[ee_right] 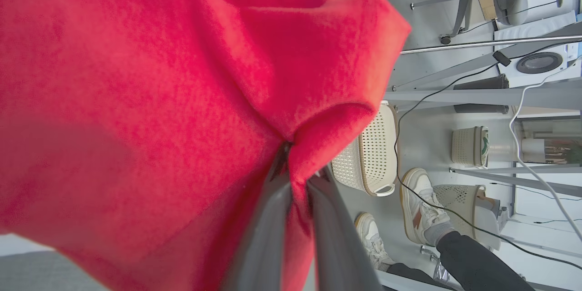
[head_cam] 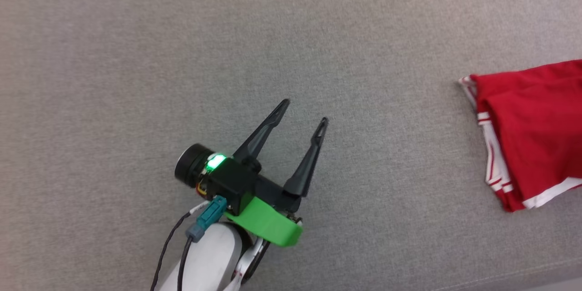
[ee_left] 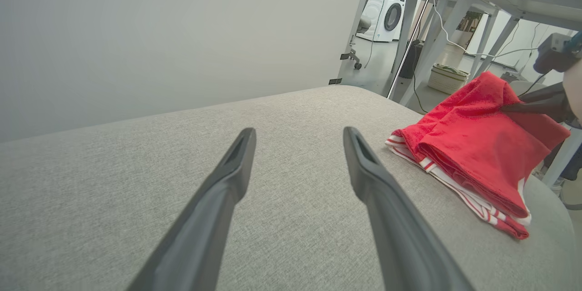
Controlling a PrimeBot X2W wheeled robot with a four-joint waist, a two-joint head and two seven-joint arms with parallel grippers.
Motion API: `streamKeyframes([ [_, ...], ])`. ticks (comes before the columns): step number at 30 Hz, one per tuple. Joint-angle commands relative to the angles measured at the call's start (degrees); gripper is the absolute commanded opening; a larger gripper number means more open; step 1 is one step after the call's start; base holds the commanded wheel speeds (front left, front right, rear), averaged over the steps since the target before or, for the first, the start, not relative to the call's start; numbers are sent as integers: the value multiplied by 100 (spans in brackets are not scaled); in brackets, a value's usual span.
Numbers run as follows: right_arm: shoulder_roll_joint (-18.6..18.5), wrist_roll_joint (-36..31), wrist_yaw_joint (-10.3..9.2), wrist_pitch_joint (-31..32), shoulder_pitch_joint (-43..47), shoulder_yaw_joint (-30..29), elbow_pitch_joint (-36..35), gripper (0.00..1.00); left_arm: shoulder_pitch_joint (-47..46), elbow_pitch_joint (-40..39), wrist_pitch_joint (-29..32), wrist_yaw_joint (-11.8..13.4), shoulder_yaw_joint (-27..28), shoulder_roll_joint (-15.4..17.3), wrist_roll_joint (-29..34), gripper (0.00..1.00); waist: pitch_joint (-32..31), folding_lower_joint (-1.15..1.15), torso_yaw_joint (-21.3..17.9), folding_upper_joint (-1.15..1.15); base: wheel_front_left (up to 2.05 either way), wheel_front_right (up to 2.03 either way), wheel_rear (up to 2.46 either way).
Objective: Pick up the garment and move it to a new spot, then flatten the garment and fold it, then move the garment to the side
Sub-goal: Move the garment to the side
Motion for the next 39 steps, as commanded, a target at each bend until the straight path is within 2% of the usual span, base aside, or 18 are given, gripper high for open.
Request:
streamKeyframes([
  [1,-59,-168,-11,-168,-181,-49,169,0,-200,-120,-34,-17,-49,58,73,100,533,0,-315,-1,0,0,0],
  [6,55,-627,-11,-619,-643,-223,878,0,-483,-370,-34,-17,-216,177,175,100,918,0,-407,-1,0,0,0],
  [8,301,-1037,-11,-893,-1139,-674,1495,0,-735,-545,-34,-17,-329,270,262,100,1257,0,-481,-1,0,0,0],
  [18,769,-1477,-11,-1165,-1527,-1221,2084,0,-1022,-595,-34,-17,-442,297,260,100,1473,0,-402,-1,0,0,0],
  [19,810,-1522,-11,-1180,-1548,-1274,2092,14,-1023,-586,-34,-17,-433,297,252,100,1457,0,-390,-1,0,0,0],
  [20,853,-1604,-11,-1199,-1569,-1344,2093,43,-1016,-570,-34,-16,-412,293,235,100,1419,0,-377,-1,0,0,0],
  [21,879,-1674,-11,-1218,-1578,-1392,2085,100,-1005,-560,-34,-11,-386,287,219,100,1388,0,-368,-1,0,0,0],
  [28,1010,-1937,-11,-1197,-1435,-1707,1881,100,-906,-509,-34,19,-117,186,109,100,932,0,-215,-1,0,0,0],
  [35,1049,-1707,-11,-1293,-1226,-1742,1505,100,-517,-295,-34,34,353,10,-72,100,137,0,30,-1,0,0,0],
  [39,1295,-1345,-11,-1333,-1032,-1679,1140,100,-196,-132,-34,39,695,-59,-109,100,-394,0,208,-1,0,0,0],
])
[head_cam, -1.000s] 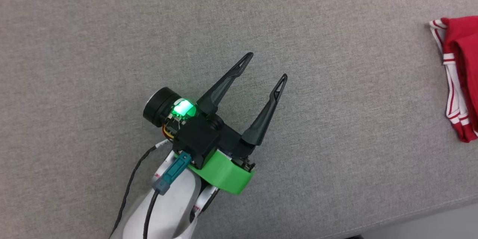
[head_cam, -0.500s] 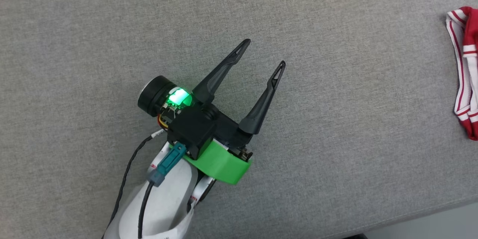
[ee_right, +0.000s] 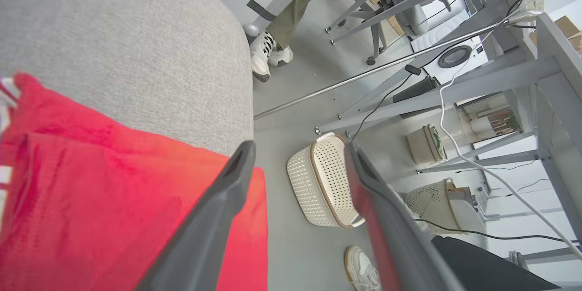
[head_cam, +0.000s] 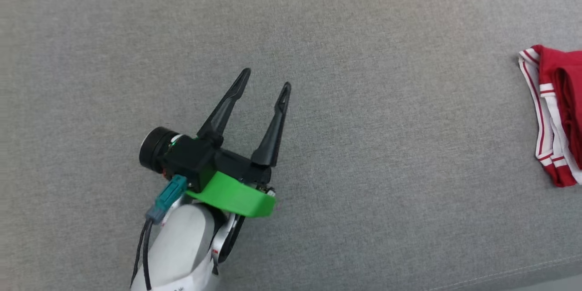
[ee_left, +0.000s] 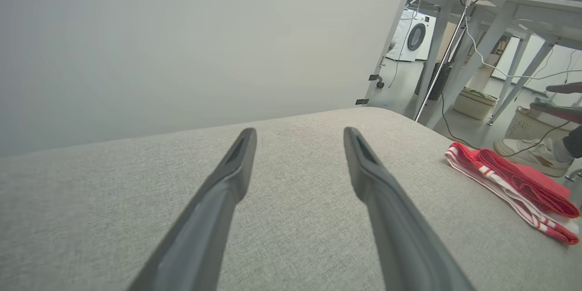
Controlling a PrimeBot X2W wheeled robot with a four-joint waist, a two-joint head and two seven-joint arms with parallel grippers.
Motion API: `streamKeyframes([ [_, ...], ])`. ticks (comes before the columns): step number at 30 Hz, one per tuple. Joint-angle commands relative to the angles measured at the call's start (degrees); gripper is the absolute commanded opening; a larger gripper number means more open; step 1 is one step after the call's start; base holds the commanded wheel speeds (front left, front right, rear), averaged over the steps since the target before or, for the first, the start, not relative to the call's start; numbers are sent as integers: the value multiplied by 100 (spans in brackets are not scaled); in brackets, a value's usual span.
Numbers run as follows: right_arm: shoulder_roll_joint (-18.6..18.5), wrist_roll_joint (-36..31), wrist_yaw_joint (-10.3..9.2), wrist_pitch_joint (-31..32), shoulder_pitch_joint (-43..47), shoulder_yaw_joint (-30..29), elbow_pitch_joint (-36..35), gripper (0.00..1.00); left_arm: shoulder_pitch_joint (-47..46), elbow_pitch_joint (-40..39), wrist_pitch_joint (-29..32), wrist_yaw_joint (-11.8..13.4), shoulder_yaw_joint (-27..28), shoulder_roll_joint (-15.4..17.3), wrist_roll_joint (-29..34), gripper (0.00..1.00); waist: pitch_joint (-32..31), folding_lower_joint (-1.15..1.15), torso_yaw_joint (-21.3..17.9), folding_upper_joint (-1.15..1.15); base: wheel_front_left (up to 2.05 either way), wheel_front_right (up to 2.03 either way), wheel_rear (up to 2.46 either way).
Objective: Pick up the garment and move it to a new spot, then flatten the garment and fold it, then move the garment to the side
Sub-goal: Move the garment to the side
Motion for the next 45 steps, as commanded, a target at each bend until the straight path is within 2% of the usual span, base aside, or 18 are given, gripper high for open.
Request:
streamKeyframes([
  [1,146,133,-11,-39,140,43,-159,100,147,41,-34,23,123,-31,-42,100,-717,0,320,0,0,0,0],
  [7,863,780,-11,-72,565,29,-1019,100,641,263,-34,13,601,-105,-71,100,-1344,0,556,0,0,0,0],
  [14,1823,1267,-11,-281,1366,-89,-1975,100,1009,553,-34,-6,921,-144,-58,100,-1794,0,807,0,0,0,0],
  [18,2332,1466,-11,-508,1893,-156,-2361,100,1179,634,-34,-13,1028,-168,-23,100,-1955,0,955,0,0,0,0],
  [23,2797,1552,-11,-836,2429,-83,-2563,100,1369,672,-34,-19,1158,-208,-14,100,-2046,0,1084,0,0,0,0],
  [30,3030,1634,-11,-1321,2715,231,-2245,100,1529,885,-34,-31,1183,-240,-81,100,-2089,0,1197,0,0,0,0],
  [36,3317,1637,-11,-1630,2822,160,-1961,100,1584,941,-34,-34,1275,-259,8,100,-2111,0,1258,0,0,0,0],
  [45,3372,1537,-11,-1799,2779,246,-1672,100,1654,774,-34,-38,1365,-271,134,100,-2137,0,1242,0,0,0,0],
])
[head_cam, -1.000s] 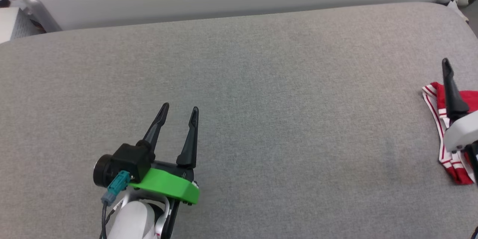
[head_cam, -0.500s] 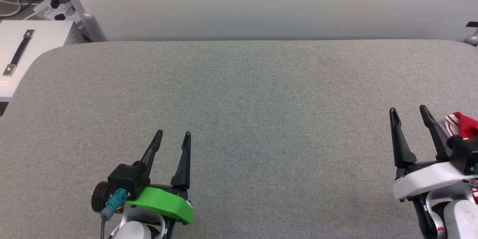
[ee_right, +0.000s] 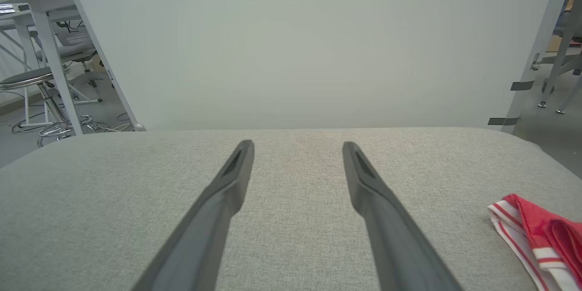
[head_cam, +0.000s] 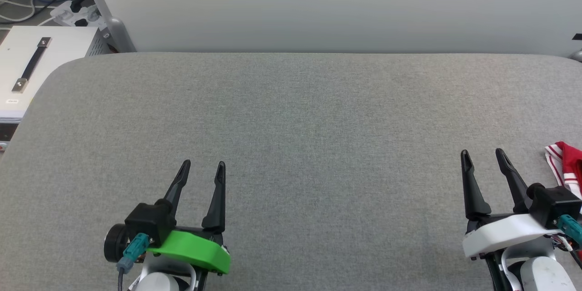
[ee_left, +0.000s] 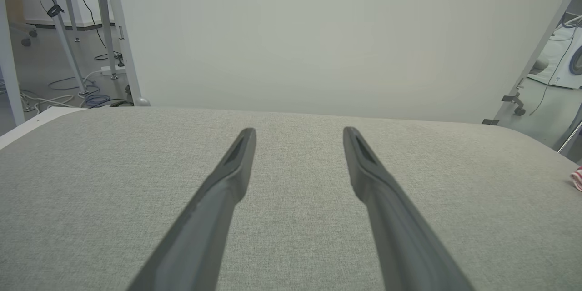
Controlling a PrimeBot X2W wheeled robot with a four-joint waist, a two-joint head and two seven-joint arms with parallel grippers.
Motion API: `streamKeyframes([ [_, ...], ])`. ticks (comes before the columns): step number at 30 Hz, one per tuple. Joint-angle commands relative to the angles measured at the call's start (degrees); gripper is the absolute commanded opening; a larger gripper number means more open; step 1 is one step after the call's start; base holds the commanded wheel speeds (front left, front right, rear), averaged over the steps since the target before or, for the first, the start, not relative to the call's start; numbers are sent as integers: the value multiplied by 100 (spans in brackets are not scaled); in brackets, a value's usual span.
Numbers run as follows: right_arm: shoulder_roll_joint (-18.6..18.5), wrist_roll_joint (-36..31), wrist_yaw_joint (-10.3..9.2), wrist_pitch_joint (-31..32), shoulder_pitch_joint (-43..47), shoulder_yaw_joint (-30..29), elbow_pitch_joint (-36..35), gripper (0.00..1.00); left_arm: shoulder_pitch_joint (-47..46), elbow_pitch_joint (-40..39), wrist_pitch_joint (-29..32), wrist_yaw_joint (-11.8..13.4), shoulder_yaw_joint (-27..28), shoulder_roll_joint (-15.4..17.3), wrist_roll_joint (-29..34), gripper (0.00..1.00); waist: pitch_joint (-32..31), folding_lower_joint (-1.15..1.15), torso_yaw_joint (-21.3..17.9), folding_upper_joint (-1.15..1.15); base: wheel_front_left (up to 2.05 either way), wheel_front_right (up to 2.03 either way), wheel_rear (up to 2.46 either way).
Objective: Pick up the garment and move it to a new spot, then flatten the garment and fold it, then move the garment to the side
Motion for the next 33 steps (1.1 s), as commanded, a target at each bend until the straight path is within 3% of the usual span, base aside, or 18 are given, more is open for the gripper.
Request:
streamKeyframes([
  [1,37,-34,-6,-42,-15,10,30,100,99,-34,-34,-15,3,-37,55,100,-8,0,1,0,0,0,0],
  [26,75,15,-6,-109,-44,128,150,100,164,-68,-34,-16,26,-45,-77,100,-95,0,-34,0,0,0,0],
  [27,75,16,-6,-108,-48,131,150,0,163,-71,-34,-16,26,-45,-88,0,-93,0,-36,0,0,0,0],
  [33,83,-35,0,-36,10,95,111,0,102,-88,58,25,39,5,-26,0,-99,0,-44,0,0,0,0],
])
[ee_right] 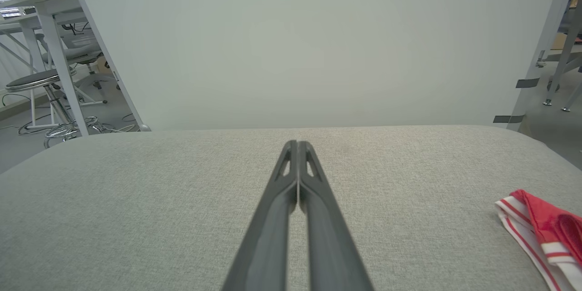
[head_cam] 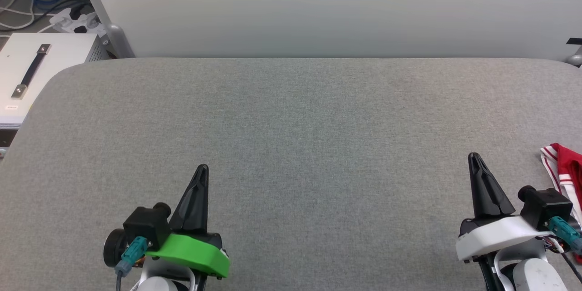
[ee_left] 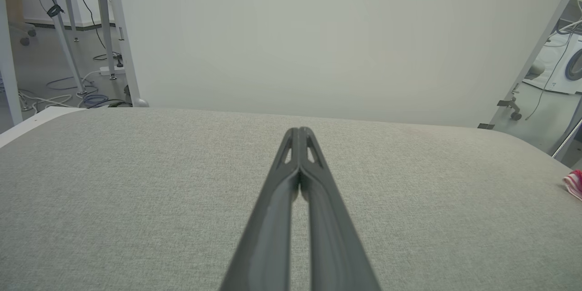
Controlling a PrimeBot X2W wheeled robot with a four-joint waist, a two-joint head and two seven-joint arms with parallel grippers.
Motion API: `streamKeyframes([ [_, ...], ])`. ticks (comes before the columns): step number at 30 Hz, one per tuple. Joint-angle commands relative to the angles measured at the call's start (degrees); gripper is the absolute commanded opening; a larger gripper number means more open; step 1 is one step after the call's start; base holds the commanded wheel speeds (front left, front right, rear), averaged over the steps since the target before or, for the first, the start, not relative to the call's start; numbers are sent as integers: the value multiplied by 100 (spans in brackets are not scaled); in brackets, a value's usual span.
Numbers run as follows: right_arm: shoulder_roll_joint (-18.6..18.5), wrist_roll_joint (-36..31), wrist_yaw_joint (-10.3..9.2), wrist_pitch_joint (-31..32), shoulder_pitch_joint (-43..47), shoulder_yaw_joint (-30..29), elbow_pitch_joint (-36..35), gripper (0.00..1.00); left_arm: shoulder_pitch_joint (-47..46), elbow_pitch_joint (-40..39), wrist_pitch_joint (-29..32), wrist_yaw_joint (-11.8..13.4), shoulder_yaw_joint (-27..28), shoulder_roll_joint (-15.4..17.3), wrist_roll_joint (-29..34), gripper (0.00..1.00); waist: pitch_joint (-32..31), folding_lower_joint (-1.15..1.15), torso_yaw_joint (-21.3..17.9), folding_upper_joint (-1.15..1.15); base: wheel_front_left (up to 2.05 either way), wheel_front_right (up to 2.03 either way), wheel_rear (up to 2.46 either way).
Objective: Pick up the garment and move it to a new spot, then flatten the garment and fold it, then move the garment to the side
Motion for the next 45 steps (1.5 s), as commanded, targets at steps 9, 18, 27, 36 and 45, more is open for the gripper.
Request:
streamKeyframes([
  [9,40,-123,-1,110,42,-6,-86,0,13,-67,132,73,50,-10,119,0,-10,0,-19,0,0,0,0],
  [18,68,-209,-1,208,70,-11,-148,0,21,-116,237,126,87,-14,207,0,-20,0,-36,0,0,0,0],
  [27,95,-293,-2,304,98,-17,-208,0,30,-163,338,177,124,-17,292,0,-29,0,-54,0,0,0,0],
  [36,123,-380,-2,402,126,-22,-270,0,38,-211,443,229,161,-21,380,0,-39,0,-72,0,0,0,0],
  [45,150,-464,-3,498,154,-28,-331,0,47,-258,545,281,197,-25,465,0,-48,0,-89,0,0,0,0],
])
